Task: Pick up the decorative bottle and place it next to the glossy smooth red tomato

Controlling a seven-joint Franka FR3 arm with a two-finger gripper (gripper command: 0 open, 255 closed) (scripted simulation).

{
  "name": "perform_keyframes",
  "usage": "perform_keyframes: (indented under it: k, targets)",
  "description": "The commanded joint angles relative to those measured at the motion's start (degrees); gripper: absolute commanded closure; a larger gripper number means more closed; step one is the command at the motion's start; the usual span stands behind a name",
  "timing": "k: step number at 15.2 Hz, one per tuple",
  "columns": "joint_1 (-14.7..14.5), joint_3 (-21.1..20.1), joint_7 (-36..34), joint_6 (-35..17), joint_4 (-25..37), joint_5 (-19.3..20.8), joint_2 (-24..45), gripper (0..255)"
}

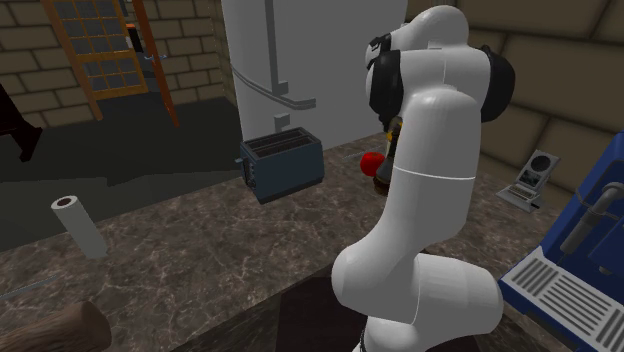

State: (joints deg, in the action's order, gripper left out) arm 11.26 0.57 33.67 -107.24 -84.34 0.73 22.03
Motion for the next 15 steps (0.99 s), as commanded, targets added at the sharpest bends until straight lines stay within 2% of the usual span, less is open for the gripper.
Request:
perform_keyframes:
  k: [1, 3, 7, 15]
  targets:
    - [0.0, 0.0, 0.0, 0.0, 0.0, 0.0, -0.01, 0]
    - [0.01, 0.0, 0.02, -0.01, 0.01, 0.0, 0.0, 0]
    - [-0.04, -0.01, 0.04, 7.15, 6.87, -0.01, -0.29, 0]
    - [-0.04, -0.01, 0.04, 7.15, 6.87, -0.01, -0.29, 0]
